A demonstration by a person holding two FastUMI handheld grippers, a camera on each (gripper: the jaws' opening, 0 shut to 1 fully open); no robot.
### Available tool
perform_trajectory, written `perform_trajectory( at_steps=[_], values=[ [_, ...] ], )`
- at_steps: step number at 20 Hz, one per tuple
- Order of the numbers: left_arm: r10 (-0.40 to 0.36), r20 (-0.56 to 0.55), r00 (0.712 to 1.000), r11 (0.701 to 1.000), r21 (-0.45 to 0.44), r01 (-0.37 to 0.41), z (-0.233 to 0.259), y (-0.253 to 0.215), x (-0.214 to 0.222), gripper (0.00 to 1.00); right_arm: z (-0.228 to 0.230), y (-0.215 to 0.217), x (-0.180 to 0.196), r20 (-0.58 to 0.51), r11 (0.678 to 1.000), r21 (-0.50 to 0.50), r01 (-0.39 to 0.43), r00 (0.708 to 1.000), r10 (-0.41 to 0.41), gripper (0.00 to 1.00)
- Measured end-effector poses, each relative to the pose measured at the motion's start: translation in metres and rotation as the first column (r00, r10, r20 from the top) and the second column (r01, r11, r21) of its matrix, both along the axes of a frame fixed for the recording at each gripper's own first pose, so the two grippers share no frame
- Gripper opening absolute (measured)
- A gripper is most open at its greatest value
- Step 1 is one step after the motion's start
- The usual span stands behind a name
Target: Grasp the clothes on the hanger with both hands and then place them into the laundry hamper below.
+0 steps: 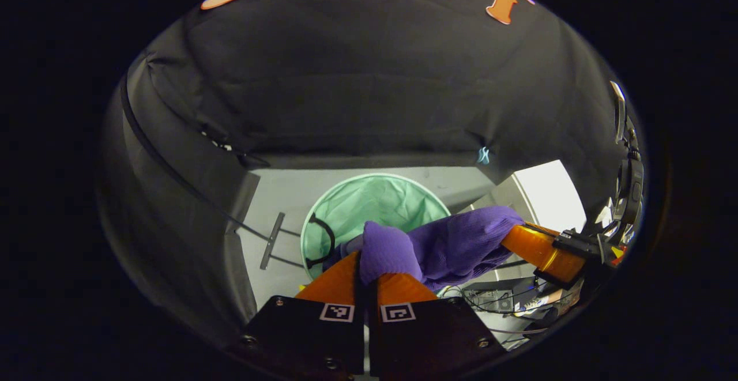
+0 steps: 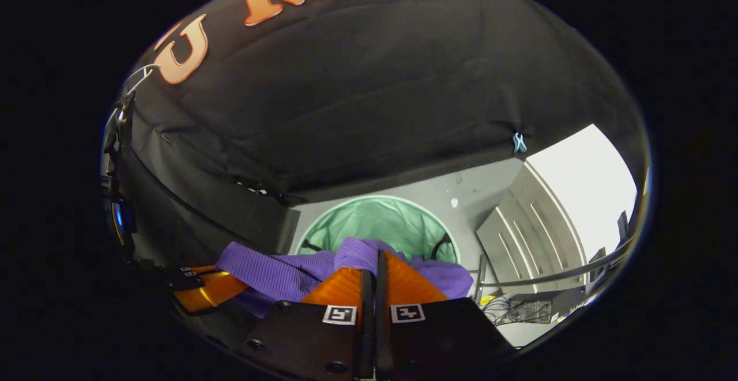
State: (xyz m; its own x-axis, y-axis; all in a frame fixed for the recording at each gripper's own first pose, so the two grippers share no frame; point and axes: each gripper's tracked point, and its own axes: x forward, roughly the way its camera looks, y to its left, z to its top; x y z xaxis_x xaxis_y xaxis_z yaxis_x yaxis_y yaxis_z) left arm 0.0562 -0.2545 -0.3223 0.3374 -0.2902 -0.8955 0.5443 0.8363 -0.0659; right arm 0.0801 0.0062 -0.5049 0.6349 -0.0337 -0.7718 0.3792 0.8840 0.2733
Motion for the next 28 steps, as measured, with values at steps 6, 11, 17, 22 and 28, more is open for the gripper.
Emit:
perform_trajectory(
  at_steps=[6, 11, 17, 22, 28],
  values=[
    [-0.022, -0.066, 0.998, 0.997, 0.076, 0.027, -0.008, 0.01, -0.006, 0.25, -0.053, 0.002, -0.008, -0.107, 0.999, -0.041, -0.013, 0.994, 0.009, 0.12],
    [-0.03, -0.079, 0.996, 0.997, 0.072, 0.035, -0.008, 0.01, -0.014, 0.67, -0.044, 0.01, -0.021, -0.1, 1.0, 0.005, 0.02, 0.995, -0.02, 0.36],
    [-0.004, -0.058, 0.998, 0.999, 0.041, 0.007, 0.015, 0.015, -0.021, 0.83, 0.014, 0.001, -0.041, -0.042, 0.998, -0.049, 0.039, 0.998, -0.041, 0.61],
    [0.025, 0.008, 1.0, 1.0, 0.003, -0.025, 0.042, 0.018, -0.017, 0.93, 0.055, 0.009, -0.076, -0.017, 0.998, -0.052, 0.028, 0.999, -0.029, 1.0],
    [0.005, 0.168, 0.986, 1.0, -0.026, 0.0, 0.071, 0.022, 0.004, 0.94, 0.096, -0.006, -0.099, 0.043, 0.995, -0.066, 0.07, 0.997, -0.067, 0.99]
  ],
)
